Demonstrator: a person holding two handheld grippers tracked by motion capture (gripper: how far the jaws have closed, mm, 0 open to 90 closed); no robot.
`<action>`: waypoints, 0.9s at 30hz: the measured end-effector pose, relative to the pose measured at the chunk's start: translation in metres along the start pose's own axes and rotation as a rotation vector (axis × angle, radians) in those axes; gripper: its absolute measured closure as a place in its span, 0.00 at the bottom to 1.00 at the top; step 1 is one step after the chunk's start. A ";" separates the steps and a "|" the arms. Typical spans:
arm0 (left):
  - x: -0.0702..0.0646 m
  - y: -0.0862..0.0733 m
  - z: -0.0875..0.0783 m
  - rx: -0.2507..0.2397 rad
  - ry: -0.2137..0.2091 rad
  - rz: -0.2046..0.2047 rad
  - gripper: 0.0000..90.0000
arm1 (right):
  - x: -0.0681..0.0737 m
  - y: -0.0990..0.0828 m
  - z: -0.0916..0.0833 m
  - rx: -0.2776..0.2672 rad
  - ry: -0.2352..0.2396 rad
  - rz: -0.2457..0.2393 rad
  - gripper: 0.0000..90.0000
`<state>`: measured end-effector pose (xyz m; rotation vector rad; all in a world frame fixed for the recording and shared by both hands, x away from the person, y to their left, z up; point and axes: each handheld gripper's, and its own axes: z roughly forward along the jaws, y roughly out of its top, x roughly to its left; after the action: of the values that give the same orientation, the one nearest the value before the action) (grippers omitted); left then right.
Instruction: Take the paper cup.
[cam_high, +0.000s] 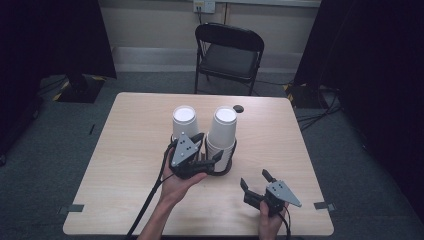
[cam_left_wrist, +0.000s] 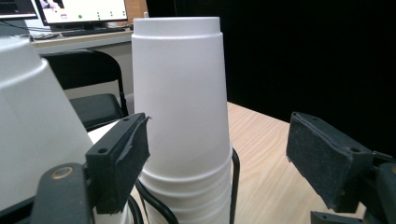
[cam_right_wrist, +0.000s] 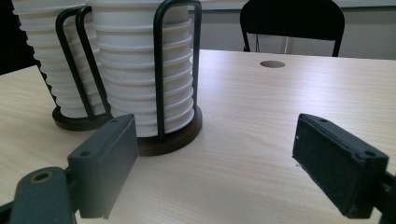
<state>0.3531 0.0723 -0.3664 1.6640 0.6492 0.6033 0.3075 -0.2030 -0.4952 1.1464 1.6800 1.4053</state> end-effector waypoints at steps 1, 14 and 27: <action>0.000 0.001 0.001 0.000 -0.004 -0.001 0.22 | 0.000 0.000 0.000 -0.001 0.000 0.002 0.15; 0.001 0.014 0.017 0.000 0.003 0.019 0.17 | -0.001 0.000 0.000 0.001 0.006 0.004 0.15; 0.000 0.024 0.028 0.016 0.030 0.007 0.17 | -0.001 0.000 0.000 -0.003 0.005 0.004 0.15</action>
<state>0.3748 0.0492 -0.3481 1.6753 0.6722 0.6308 0.3076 -0.2035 -0.4952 1.1466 1.6796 1.4135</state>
